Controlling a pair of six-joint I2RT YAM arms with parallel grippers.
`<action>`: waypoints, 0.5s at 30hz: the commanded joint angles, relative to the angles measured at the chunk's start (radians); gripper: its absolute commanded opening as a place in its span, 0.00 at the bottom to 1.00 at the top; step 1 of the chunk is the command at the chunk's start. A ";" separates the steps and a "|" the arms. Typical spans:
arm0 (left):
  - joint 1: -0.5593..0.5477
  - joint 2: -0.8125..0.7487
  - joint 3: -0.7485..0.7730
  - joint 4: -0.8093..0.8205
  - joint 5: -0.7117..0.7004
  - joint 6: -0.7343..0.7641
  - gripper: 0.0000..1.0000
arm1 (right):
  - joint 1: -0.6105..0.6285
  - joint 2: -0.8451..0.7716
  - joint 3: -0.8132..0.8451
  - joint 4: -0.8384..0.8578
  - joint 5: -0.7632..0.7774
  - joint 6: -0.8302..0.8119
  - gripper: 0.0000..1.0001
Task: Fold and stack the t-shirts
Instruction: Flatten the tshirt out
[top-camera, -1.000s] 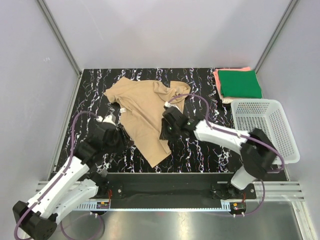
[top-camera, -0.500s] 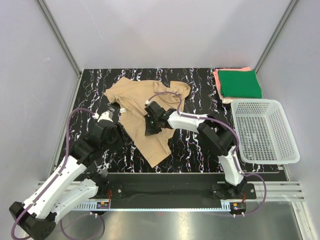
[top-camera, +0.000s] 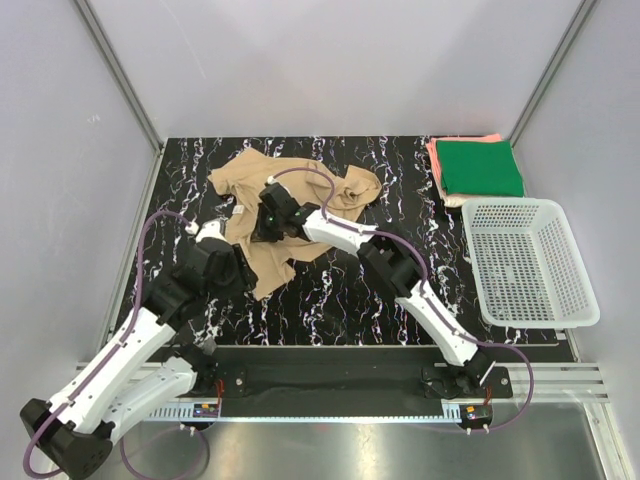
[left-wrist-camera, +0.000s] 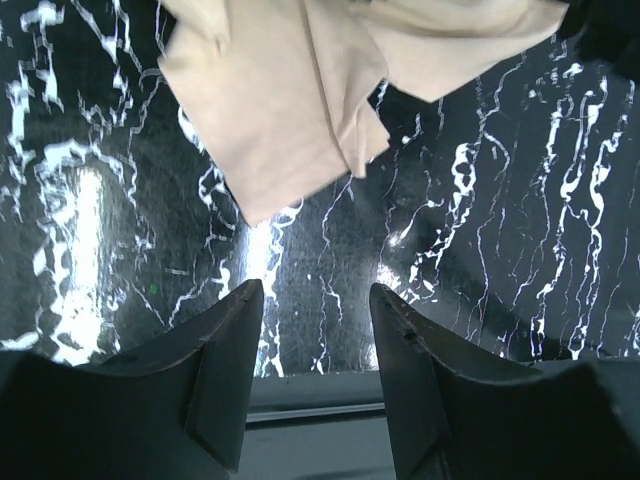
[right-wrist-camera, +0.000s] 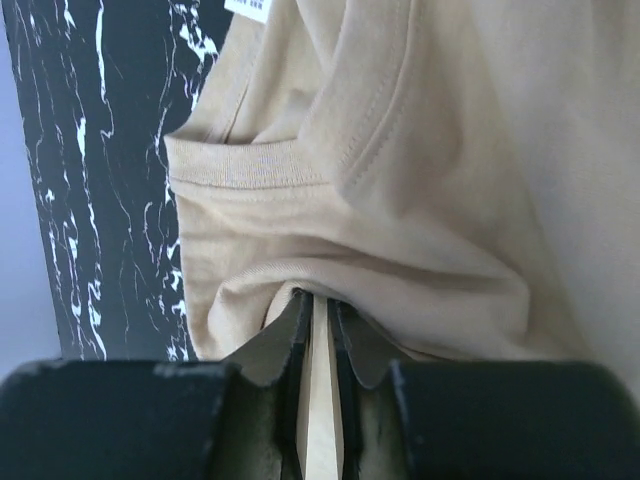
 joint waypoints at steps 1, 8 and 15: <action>-0.003 -0.015 -0.041 0.043 0.001 -0.099 0.52 | -0.004 -0.006 0.079 -0.054 0.015 0.033 0.17; -0.004 0.053 -0.185 0.045 -0.092 -0.361 0.50 | -0.045 -0.354 -0.180 -0.047 0.039 -0.058 0.23; -0.003 0.151 -0.221 0.131 -0.114 -0.469 0.48 | -0.062 -0.677 -0.494 0.010 0.061 -0.107 0.25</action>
